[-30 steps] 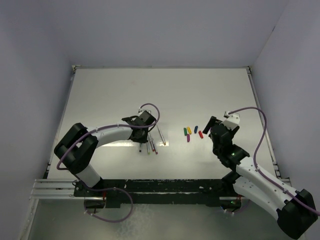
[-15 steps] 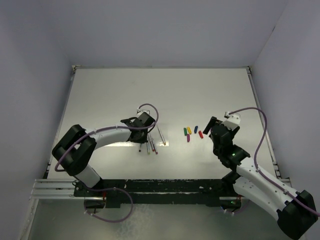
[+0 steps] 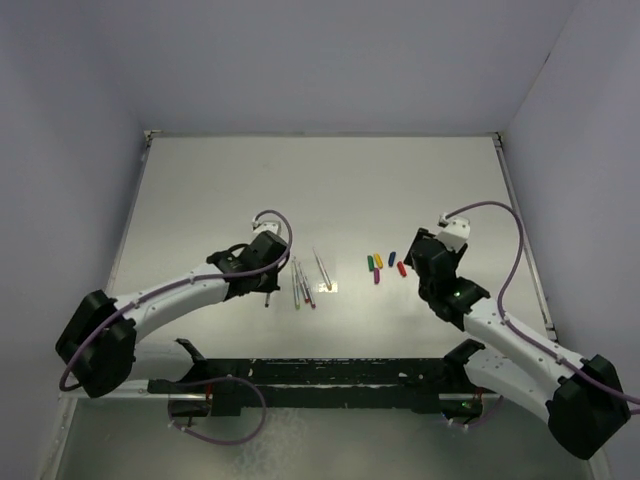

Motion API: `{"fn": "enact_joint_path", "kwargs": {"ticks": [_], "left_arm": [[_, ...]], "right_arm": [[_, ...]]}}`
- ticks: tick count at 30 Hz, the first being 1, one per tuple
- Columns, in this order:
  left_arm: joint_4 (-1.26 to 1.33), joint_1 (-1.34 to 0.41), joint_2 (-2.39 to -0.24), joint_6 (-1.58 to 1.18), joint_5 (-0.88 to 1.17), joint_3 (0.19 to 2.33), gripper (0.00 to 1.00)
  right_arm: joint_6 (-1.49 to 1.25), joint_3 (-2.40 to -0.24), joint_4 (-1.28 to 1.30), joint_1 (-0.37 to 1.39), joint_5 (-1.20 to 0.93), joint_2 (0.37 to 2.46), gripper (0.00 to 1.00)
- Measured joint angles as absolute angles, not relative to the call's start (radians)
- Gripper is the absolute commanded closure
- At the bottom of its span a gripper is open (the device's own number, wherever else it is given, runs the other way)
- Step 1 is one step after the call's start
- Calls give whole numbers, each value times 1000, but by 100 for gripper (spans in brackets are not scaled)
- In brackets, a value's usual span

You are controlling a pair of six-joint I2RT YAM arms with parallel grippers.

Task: Insert the pens into the pen caps

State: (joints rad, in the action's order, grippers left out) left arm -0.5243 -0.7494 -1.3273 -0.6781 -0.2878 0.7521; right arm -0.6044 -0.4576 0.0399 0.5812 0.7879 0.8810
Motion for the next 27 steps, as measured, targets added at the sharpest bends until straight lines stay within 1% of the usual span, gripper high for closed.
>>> {"fn": "enact_joint_path", "kwargs": {"ticks": [1, 2, 3, 4, 5, 6, 7, 9, 10, 12, 16, 23, 27], "left_arm": [[-512, -749, -1287, -669, -289, 748, 100], [-500, -749, -1257, -657, -290, 744, 100], [-487, -749, -1234, -645, -289, 739, 100], [-469, -749, -1208, -630, -286, 732, 100], [-453, -749, -1193, -618, -282, 725, 100], [-436, -749, -1178, -604, -276, 717, 100], [-425, -749, -1171, -594, -272, 712, 100], [-398, -749, -1164, -572, -260, 705, 100], [-390, -749, -1165, -562, -254, 704, 100], [-366, -749, -1165, -548, -237, 704, 100], [-298, -749, -1168, -522, -191, 695, 100], [-195, -755, -1168, -492, -120, 633, 100], [-165, -755, -1167, -473, -96, 608, 100]], "right_arm": [[-605, -469, 41, 581, 782, 906, 45], [-604, -479, 41, 581, 775, 927, 55], [-604, -488, 41, 581, 766, 954, 71], [-605, -499, 42, 581, 759, 982, 84], [-603, -507, 45, 581, 749, 1003, 89], [-608, -517, 47, 581, 738, 1030, 89], [-612, -525, 48, 581, 731, 1051, 87], [-619, -542, 51, 581, 710, 1095, 81], [-622, -547, 51, 581, 700, 1110, 76], [-627, -552, 47, 581, 674, 1131, 73], [-640, -553, 29, 581, 609, 1157, 72], [-660, -569, -32, 581, 527, 1272, 55], [-665, -583, -57, 581, 496, 1337, 52]]}}
